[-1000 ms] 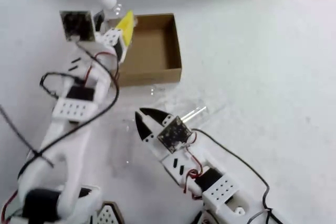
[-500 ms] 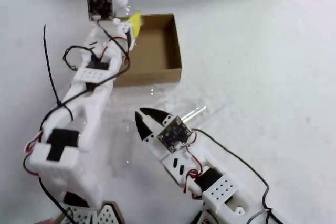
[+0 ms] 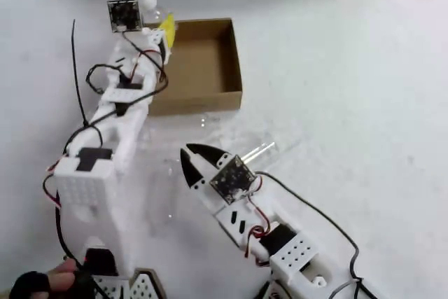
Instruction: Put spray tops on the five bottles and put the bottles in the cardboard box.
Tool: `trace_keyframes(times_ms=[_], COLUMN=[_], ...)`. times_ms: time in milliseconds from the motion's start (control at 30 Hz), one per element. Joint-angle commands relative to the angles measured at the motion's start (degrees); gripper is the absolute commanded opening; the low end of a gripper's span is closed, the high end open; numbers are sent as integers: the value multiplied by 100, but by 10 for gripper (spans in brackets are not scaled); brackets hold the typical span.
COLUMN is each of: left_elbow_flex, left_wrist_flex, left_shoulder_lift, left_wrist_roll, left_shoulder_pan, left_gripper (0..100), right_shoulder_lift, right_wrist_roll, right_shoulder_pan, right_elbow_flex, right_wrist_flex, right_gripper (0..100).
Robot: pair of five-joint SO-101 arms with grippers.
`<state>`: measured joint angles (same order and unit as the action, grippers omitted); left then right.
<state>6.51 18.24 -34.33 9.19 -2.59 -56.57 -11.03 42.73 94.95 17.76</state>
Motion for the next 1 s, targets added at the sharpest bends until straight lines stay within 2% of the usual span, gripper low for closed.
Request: trace_keyframes(times_ms=[0, 433, 867, 967], left_elbow_flex=[-800, -1415, -1371, -1371], left_wrist_flex=[167, 158, -185, -193], left_shoulder_lift=[-198, -971, -1024, -1033], left_wrist_roll=[-70, -62, -79, -79], left_shoulder_pan=[-84, -242, -207, -207], left_gripper=[20, 20, 21, 58], right_shoulder_lift=[-84, -84, -84, -84], right_wrist_roll=[-70, -62, -62, -62], right_shoulder_pan=[-22, -22, -22, -22], right_elbow_flex=[-35, -35, -35, -35], right_wrist_flex=[-13, -13, -13, -13], right_gripper=[15, 15, 15, 15])
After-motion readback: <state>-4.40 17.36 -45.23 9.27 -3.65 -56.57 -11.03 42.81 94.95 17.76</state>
